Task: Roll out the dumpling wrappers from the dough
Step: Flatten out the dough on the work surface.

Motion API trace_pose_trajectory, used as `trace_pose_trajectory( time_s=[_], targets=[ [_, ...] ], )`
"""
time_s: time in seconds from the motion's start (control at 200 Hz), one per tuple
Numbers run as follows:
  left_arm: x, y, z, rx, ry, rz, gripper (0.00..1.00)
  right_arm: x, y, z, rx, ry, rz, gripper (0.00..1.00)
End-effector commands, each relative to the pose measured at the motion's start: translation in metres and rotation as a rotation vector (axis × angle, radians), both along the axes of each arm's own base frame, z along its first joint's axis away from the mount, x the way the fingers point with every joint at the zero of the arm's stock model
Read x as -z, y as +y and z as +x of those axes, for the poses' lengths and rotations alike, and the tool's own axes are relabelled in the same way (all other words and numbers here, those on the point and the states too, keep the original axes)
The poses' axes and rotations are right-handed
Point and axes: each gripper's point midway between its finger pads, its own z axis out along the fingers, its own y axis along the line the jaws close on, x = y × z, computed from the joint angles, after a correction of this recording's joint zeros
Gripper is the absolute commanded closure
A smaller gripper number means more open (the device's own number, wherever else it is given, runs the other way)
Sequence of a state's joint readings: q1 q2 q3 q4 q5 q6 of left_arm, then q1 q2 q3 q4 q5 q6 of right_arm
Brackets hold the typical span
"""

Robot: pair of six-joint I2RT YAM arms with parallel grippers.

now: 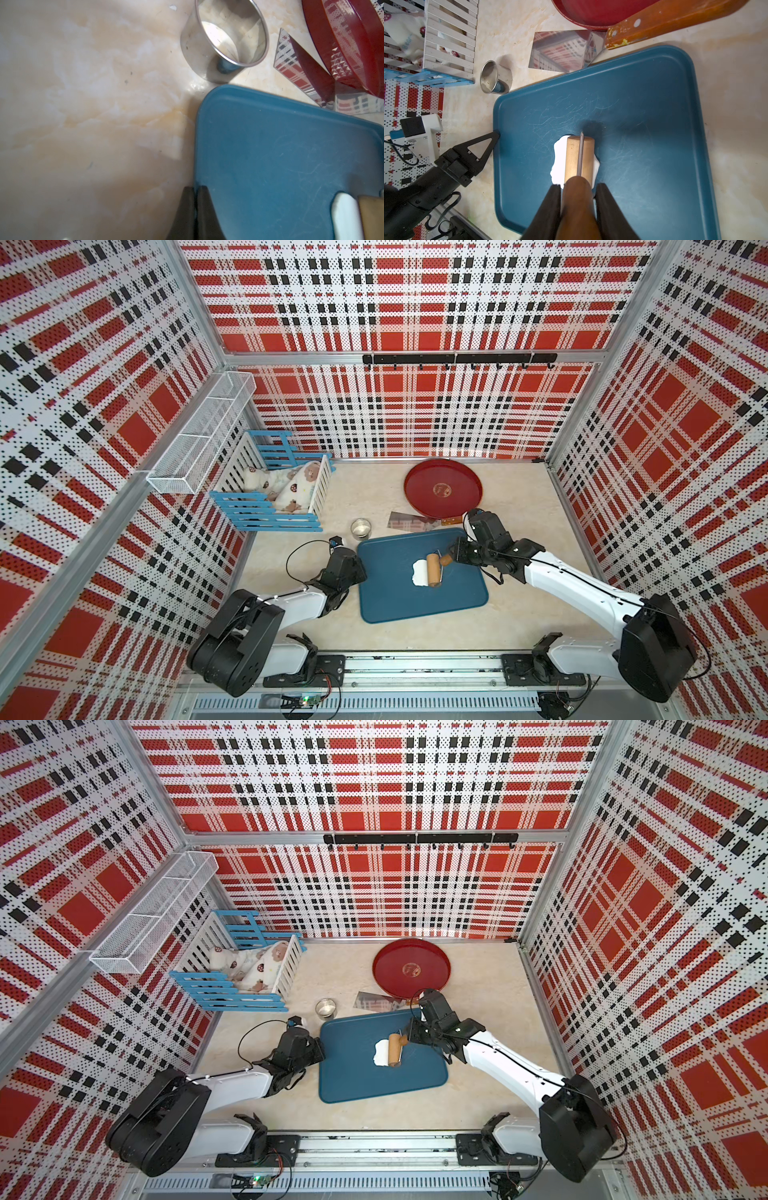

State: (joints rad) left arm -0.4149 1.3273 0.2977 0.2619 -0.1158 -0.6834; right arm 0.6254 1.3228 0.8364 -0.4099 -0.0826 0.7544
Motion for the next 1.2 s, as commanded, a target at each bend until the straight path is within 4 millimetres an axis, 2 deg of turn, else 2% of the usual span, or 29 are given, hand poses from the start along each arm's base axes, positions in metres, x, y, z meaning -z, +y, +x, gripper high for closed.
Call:
trace_pose_trajectory(
  time_s=[0.0, 0.065, 0.175, 0.426, 0.536, 0.892, 1.107, 1.197],
  targets=[
    [-0.014, 0.014, 0.012, -0.085, -0.070, -0.011, 1.00, 0.097, -0.042, -0.071, -0.063, 0.328, -0.330, 1.00],
    [-0.015, 0.014, 0.012, -0.086, -0.070, -0.013, 1.00, 0.101, -0.041, -0.072, -0.065, 0.334, -0.336, 1.00],
    [-0.015, 0.016, 0.013, -0.094, -0.071, -0.006, 1.00, 0.095, -0.046, -0.070, -0.053, 0.315, -0.353, 1.00],
    [-0.016, 0.026, 0.016, -0.133, -0.077, -0.001, 1.00, 0.077, -0.085, -0.067, 0.023, 0.301, -0.381, 1.00],
    [-0.017, 0.025, 0.017, -0.128, -0.079, -0.008, 1.00, 0.072, -0.094, -0.068, 0.039, 0.292, -0.388, 1.00],
    [-0.015, 0.021, 0.017, -0.111, -0.077, -0.026, 1.00, 0.083, -0.083, -0.068, 0.023, 0.321, -0.340, 1.00],
    [-0.016, 0.018, 0.018, -0.105, -0.078, -0.036, 1.00, 0.100, -0.054, -0.076, -0.042, 0.353, -0.326, 1.00],
    [-0.017, 0.019, 0.018, -0.105, -0.078, -0.035, 1.00, 0.106, -0.053, -0.078, -0.043, 0.365, -0.334, 1.00]
  ],
)
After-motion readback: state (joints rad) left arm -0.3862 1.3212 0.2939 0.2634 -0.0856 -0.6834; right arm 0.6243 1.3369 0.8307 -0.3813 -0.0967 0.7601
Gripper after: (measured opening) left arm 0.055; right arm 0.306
